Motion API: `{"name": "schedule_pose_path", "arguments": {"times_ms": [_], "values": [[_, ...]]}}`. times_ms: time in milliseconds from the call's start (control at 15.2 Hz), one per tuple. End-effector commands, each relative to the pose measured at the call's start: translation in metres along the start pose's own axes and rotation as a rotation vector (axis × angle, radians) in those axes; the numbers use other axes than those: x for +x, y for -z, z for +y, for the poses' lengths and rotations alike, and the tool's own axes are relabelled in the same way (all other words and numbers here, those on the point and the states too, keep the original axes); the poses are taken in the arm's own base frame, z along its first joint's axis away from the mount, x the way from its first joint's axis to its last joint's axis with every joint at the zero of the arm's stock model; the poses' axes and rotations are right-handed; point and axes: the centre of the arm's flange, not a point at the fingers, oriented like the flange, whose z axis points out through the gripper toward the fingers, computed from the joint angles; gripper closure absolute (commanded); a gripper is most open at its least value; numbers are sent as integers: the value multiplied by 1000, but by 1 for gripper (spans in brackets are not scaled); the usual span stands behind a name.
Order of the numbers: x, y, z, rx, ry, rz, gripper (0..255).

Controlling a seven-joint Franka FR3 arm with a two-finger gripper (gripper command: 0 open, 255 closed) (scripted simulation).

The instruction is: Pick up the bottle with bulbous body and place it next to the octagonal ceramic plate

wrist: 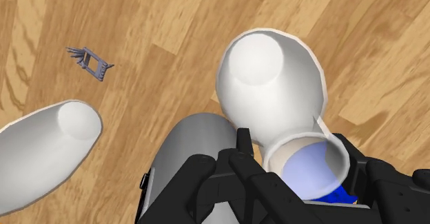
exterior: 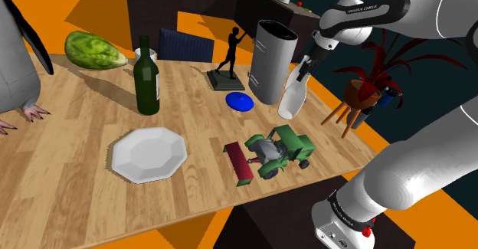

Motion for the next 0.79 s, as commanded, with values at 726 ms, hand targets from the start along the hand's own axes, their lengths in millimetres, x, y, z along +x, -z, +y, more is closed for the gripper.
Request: {"name": "schedule_pose_path", "arguments": {"times_ms": [726], "values": [[7, 69, -2, 0, 0, 0, 255]]}}
